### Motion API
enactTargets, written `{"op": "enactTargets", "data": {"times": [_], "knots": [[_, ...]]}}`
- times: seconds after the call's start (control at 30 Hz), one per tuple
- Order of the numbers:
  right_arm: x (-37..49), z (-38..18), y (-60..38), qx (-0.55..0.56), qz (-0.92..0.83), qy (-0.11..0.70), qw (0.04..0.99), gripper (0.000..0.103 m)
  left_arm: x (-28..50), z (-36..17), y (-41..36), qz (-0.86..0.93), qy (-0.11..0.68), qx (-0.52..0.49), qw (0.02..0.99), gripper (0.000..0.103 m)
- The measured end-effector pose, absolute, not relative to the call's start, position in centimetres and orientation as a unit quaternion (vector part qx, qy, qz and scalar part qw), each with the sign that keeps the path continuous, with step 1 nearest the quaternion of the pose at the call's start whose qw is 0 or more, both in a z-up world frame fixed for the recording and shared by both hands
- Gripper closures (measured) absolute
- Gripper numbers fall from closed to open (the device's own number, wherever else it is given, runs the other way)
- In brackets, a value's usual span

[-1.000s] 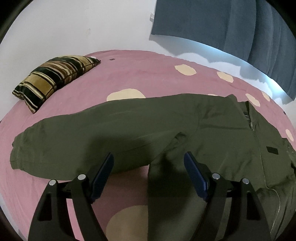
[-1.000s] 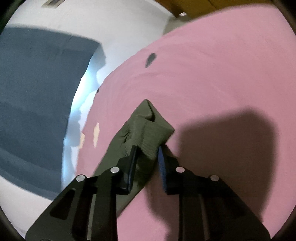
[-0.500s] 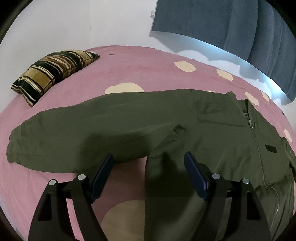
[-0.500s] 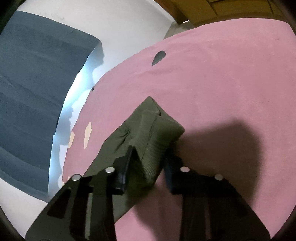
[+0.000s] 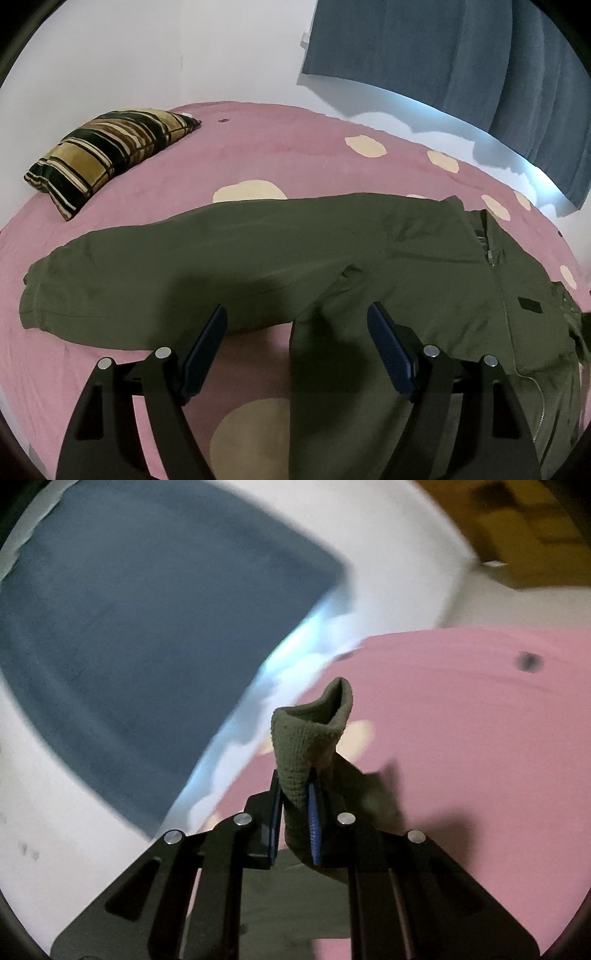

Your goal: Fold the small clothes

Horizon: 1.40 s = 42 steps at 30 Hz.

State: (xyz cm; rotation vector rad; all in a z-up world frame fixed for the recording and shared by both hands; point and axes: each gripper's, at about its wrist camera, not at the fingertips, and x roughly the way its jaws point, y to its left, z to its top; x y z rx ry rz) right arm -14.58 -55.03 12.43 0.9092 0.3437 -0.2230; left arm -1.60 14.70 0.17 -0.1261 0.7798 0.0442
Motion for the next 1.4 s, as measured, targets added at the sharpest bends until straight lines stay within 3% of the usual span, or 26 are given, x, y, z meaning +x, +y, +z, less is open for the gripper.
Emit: {"op": "enactTargets", "data": {"times": [0.17,0.37,0.87,0.97,1.03,1.07,1.27,1.4], "knots": [[-7.2,16.1,-45.1,0.386,0.006,0.196,0.901,0.091,-2.2,0.4,15.2,0.023,0.375,-0.069,0.924,0.026],[-0.4,15.3,-32.9,0.32,0.088,0.26,0.907,0.091,-2.7,0.5,16.1,0.021,0.374,-0.089,0.923,0.026],[5.9,3.3,-10.2,0.141,0.177,0.456,0.861,0.088,-3.1,-0.4,17.3,0.021,0.381,-0.118,0.917,0.026],[5.1,1.5,-8.8,0.135,0.194,0.481,0.844,0.075,-3.0,-0.6,17.3,0.02,0.384,-0.119,0.915,0.026],[4.6,0.6,-8.1,0.137,0.218,0.51,0.821,0.058,-2.9,-0.8,17.2,0.019,0.388,-0.119,0.914,0.026],[4.5,0.3,-7.8,0.139,0.23,0.516,0.813,0.055,-2.8,-0.9,17.0,0.019,0.39,-0.119,0.913,0.026],[1.3,2.6,-12.5,0.214,0.302,0.497,0.785,0.049,-2.6,-1.6,16.4,0.017,0.4,-0.11,0.91,0.026],[-1.8,5.3,-21.6,0.243,0.244,0.444,0.828,0.044,-2.5,-1.8,16.1,0.016,0.402,-0.11,0.909,0.026]]}}
